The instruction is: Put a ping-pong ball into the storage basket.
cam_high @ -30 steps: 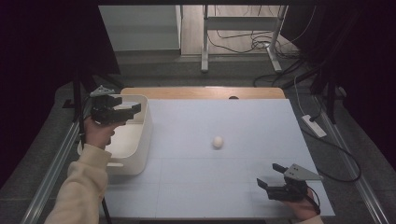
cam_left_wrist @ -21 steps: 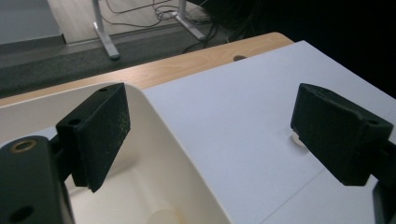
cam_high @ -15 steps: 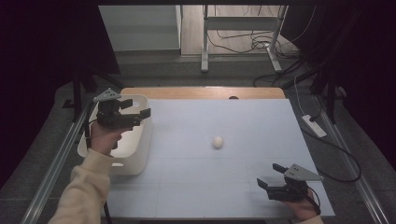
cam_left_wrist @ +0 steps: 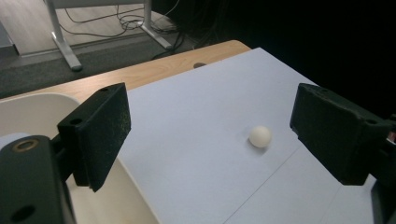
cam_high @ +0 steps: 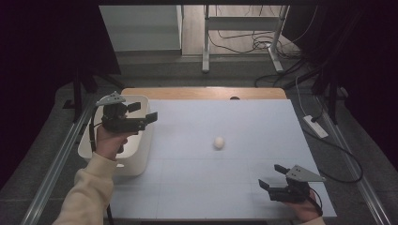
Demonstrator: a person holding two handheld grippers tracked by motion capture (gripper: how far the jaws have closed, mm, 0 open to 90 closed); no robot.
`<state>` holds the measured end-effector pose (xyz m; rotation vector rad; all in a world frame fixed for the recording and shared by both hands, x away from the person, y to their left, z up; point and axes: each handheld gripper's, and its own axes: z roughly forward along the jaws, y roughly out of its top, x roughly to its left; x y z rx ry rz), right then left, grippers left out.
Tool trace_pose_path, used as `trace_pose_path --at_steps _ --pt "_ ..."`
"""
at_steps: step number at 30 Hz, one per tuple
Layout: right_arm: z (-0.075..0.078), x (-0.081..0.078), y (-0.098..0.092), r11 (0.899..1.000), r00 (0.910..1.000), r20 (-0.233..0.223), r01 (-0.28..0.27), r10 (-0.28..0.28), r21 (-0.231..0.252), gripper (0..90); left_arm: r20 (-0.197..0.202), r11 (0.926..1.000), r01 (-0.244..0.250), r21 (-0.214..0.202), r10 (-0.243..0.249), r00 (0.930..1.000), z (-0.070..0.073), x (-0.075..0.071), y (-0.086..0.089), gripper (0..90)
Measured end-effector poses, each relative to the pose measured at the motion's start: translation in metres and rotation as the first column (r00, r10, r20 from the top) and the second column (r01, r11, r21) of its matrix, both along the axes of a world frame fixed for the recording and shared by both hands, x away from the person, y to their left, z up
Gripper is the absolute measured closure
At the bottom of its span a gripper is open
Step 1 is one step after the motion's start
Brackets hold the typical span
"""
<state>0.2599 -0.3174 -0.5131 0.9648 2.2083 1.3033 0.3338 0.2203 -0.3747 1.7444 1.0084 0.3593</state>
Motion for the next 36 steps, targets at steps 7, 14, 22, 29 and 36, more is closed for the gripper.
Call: trace_pose_path --at_steps 7,14,22,29,36 --pt "0.000 0.000 0.001 1.000 1.0000 0.001 -0.003 0.003 -0.003 13.1 0.009 0.9994 0.028 -0.019 -0.028 0.9996 0.001 -0.003 -0.006 13.0" --pt "0.000 0.000 0.001 1.000 1.0000 0.000 -0.004 0.004 -0.002 13.1 0.024 0.9975 0.068 -0.020 -0.067 0.9974 0.001 -0.004 -0.013 12.1" --pt "0.000 0.001 0.002 1.000 1.0000 -0.002 -0.008 0.008 -0.001 13.1 0.027 0.9933 0.115 -0.014 -0.115 0.9930 0.001 -0.006 -0.023 11.2" --pt "0.000 0.002 0.002 1.000 1.0000 -0.002 -0.010 0.010 -0.002 13.1 0.038 0.9878 0.155 -0.019 -0.154 0.9874 0.001 -0.005 -0.030 11.1" --pt "0.000 0.002 0.002 1.000 1.0000 -0.002 -0.009 0.009 0.000 13.0 0.031 0.9854 0.170 -0.005 -0.170 0.9850 0.000 -0.004 -0.040 11.1"
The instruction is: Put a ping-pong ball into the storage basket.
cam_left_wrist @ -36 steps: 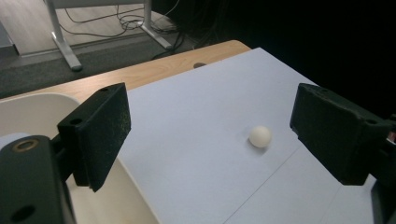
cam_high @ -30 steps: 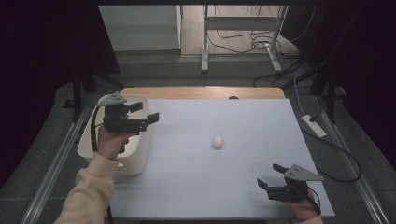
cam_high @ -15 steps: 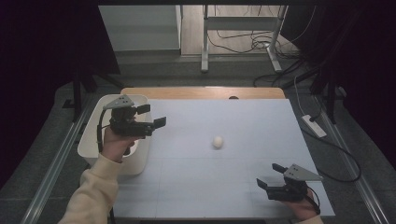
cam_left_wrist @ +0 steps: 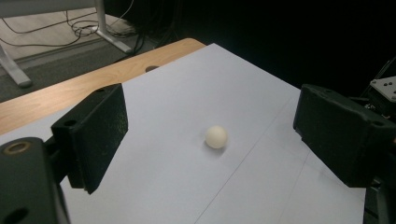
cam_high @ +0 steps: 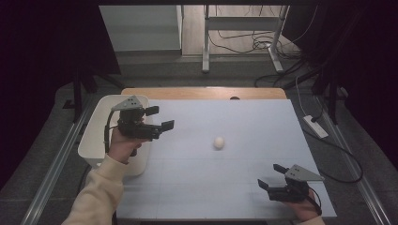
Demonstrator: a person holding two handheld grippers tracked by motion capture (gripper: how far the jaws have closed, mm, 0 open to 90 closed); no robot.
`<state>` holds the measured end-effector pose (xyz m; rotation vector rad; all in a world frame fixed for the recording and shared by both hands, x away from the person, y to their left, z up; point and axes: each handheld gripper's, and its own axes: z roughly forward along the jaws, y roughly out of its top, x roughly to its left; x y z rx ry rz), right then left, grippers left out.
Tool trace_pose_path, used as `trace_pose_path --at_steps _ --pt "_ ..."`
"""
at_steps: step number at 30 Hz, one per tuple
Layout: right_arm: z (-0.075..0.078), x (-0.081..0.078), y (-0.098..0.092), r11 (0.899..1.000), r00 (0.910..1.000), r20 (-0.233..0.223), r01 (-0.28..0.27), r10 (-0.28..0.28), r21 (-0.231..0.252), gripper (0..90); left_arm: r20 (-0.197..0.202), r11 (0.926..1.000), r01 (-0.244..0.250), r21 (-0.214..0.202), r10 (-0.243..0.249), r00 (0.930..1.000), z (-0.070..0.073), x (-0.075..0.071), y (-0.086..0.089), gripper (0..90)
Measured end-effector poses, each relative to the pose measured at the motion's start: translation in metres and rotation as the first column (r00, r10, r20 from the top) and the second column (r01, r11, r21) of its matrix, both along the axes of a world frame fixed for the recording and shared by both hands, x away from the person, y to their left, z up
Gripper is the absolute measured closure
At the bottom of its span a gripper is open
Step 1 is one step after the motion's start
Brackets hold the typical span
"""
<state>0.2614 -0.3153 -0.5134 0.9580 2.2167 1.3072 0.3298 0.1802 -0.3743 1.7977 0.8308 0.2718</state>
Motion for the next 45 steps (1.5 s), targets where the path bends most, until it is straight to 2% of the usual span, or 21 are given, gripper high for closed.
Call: trace_pose_path --at_steps 20,33,37,45 --pt "0.000 0.000 0.000 1.000 1.0000 0.000 0.002 -0.002 0.002 13.1 -0.018 0.9989 0.033 0.032 -0.033 0.9993 -0.004 0.005 -0.025 11.2" --pt "0.000 0.000 -0.001 1.000 1.0000 0.001 0.002 -0.002 0.002 13.0 -0.044 0.9962 0.053 0.069 -0.050 0.9978 -0.010 0.010 -0.043 11.4" --pt "0.000 0.000 0.000 1.000 1.0000 0.000 0.002 -0.002 0.002 13.1 -0.065 0.9951 0.056 0.081 -0.051 0.9966 -0.013 0.014 -0.050 11.6" --pt "0.000 0.000 -0.001 1.000 1.0000 0.000 0.004 -0.004 -0.001 13.0 -0.082 0.9934 0.072 0.089 -0.064 0.9946 -0.018 0.019 -0.061 11.3"
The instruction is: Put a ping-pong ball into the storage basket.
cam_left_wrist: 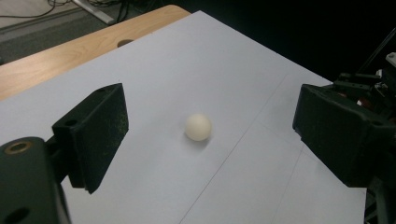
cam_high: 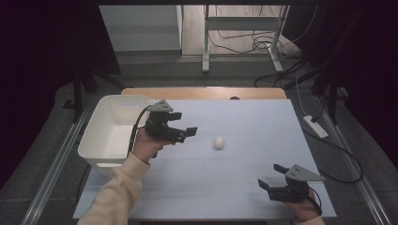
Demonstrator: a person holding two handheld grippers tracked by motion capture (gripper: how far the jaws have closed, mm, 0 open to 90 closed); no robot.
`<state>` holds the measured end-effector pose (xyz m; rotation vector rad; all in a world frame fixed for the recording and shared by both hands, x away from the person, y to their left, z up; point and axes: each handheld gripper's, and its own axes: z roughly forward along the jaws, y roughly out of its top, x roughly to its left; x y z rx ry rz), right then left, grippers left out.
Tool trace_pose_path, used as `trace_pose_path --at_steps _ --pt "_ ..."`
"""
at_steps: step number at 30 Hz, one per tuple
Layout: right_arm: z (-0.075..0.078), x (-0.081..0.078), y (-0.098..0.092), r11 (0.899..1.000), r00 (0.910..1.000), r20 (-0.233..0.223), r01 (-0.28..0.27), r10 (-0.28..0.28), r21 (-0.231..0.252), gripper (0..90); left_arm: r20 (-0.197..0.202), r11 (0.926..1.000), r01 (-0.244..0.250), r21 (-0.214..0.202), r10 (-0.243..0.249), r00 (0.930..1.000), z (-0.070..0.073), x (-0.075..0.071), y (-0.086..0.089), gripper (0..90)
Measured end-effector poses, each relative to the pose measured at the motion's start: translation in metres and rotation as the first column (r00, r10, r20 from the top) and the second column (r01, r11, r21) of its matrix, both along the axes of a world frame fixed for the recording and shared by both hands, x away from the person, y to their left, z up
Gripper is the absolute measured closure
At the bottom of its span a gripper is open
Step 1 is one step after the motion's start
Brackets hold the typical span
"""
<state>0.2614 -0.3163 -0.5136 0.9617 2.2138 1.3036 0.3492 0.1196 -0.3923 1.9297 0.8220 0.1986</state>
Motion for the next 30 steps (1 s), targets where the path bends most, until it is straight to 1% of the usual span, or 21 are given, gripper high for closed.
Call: trace_pose_path --at_steps 8,22,25,30 --pt "0.000 0.000 0.000 1.000 1.0000 -0.001 -0.004 0.004 -0.002 13.0 -0.015 1.0000 0.004 0.008 -0.004 0.9999 -0.004 0.004 -0.007 10.7" --pt "0.000 -0.001 -0.001 1.000 1.0000 -0.003 -0.002 0.002 -0.001 13.0 -0.032 0.9989 0.011 0.047 -0.010 0.9994 -0.012 0.012 -0.020 8.5" --pt "0.000 -0.001 -0.001 1.000 1.0000 -0.002 -0.001 0.001 -0.001 13.0 -0.032 0.9986 0.012 0.051 -0.011 0.9994 -0.012 0.013 -0.021 8.3" --pt "0.000 -0.001 -0.001 1.000 1.0000 0.002 0.001 -0.001 0.005 13.1 -0.046 0.9983 0.017 0.056 -0.015 0.9989 -0.017 0.017 -0.027 7.7"
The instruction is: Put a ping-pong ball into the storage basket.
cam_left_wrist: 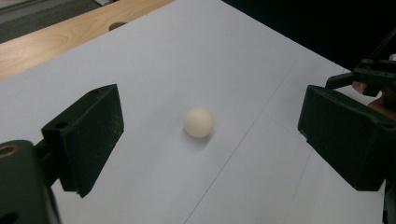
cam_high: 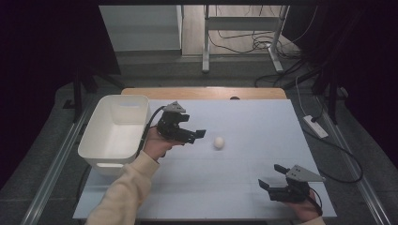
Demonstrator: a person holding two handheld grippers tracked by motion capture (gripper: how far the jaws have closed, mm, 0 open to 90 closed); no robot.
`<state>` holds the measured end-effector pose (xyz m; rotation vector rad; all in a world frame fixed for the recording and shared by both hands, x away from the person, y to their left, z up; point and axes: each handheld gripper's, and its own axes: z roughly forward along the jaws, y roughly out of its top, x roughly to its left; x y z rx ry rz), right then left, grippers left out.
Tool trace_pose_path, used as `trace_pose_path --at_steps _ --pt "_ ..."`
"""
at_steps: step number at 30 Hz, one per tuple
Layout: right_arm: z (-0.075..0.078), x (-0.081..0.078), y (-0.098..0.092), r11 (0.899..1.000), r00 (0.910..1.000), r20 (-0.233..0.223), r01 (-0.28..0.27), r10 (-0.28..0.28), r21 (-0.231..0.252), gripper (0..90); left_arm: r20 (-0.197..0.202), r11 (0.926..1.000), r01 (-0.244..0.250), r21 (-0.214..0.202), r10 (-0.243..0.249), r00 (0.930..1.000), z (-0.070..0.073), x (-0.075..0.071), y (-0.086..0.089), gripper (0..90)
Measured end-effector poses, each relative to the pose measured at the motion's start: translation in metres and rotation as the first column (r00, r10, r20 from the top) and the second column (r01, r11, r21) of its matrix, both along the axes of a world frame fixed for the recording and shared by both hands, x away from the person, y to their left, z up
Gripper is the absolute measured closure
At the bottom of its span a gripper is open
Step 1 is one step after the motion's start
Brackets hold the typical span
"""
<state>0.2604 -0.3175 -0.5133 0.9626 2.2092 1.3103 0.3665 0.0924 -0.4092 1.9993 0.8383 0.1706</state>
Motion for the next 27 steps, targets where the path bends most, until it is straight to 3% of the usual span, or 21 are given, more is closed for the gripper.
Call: trace_pose_path --at_steps 27 --pt "-0.001 -0.001 0.000 1.000 1.0000 -0.008 0.001 -0.001 -0.003 13.0 -0.043 0.9991 0.025 0.035 -0.024 0.9988 -0.025 0.019 -0.030 5.0"
